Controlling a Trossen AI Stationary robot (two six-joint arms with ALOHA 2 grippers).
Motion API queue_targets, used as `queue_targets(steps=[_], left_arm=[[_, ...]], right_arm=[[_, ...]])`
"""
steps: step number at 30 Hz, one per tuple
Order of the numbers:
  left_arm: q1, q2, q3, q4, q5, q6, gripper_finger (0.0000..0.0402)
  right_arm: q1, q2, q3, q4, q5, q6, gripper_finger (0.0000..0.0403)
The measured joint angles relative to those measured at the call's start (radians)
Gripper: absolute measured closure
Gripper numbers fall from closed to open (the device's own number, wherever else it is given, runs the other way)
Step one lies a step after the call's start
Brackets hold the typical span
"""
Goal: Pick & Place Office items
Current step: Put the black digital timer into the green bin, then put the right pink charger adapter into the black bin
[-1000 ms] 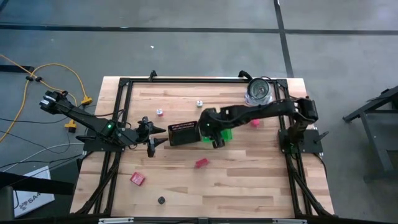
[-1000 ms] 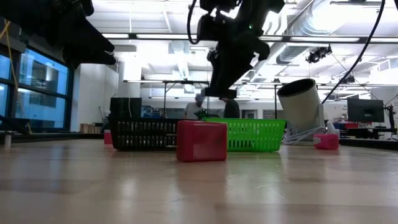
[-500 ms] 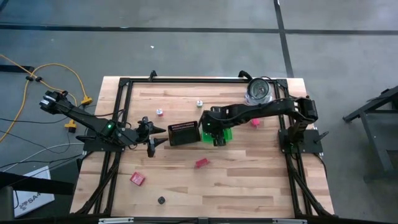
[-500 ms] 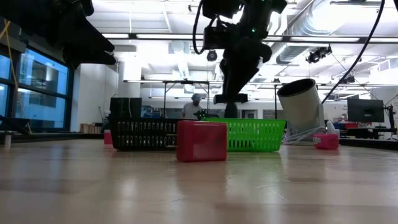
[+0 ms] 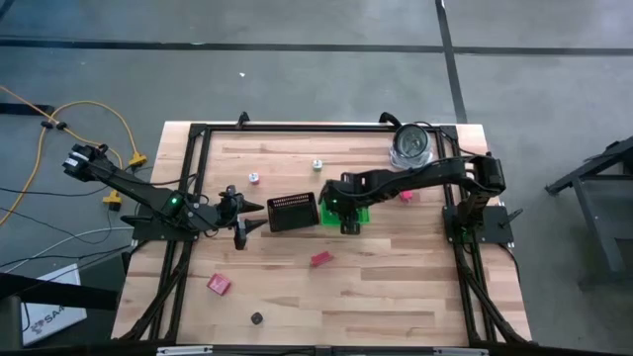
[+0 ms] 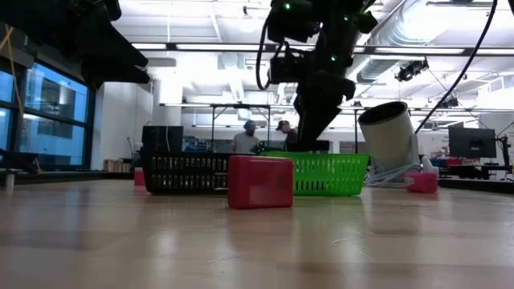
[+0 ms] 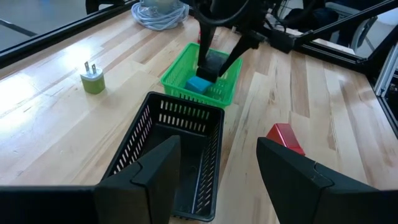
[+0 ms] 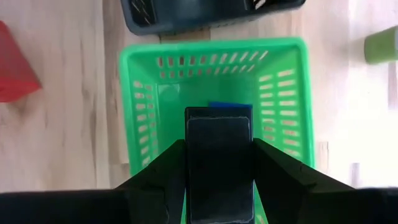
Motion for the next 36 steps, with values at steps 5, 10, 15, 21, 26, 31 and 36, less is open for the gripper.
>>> queue_targets(steps=[5, 10, 15, 21, 26, 31, 36], left_arm=[[0.0, 0.0, 0.0, 0.0, 0.0, 0.0, 0.0198], [0.0, 0.0, 0.0, 0.0, 0.0, 0.0, 0.0198], [0.0, 0.0, 0.0, 0.0, 0.0, 0.0, 0.0198], [0.0, 0.0, 0.0, 0.0, 0.0, 0.0, 0.0198], [0.0, 0.0, 0.0, 0.0, 0.0, 0.0, 0.0198], [0.0, 0.0, 0.0, 0.0, 0.0, 0.0, 0.0198], [0.0, 0.0, 0.0, 0.0, 0.0, 0.0, 0.0198]], right_arm=[[-0.016, 0.0, -0.042, 0.048, 0.001, 0.0, 0.0254], [-0.033, 0.001, -0.067, 0.071, 0.004, 0.0, 0.0254], [-0.04, 0.001, -0.075, 0.075, 0.003, 0.0, 0.0254], [-0.04, 0.001, -0.075, 0.074, -0.03, 0.0, 0.0229], [-0.039, 0.001, -0.075, 0.081, -0.029, 0.0, 0.0201], [-0.039, 0.001, -0.075, 0.083, -0.03, 0.0, 0.0193], [-0.039, 0.001, -0.075, 0.089, -0.023, -0.003, 0.0195]])
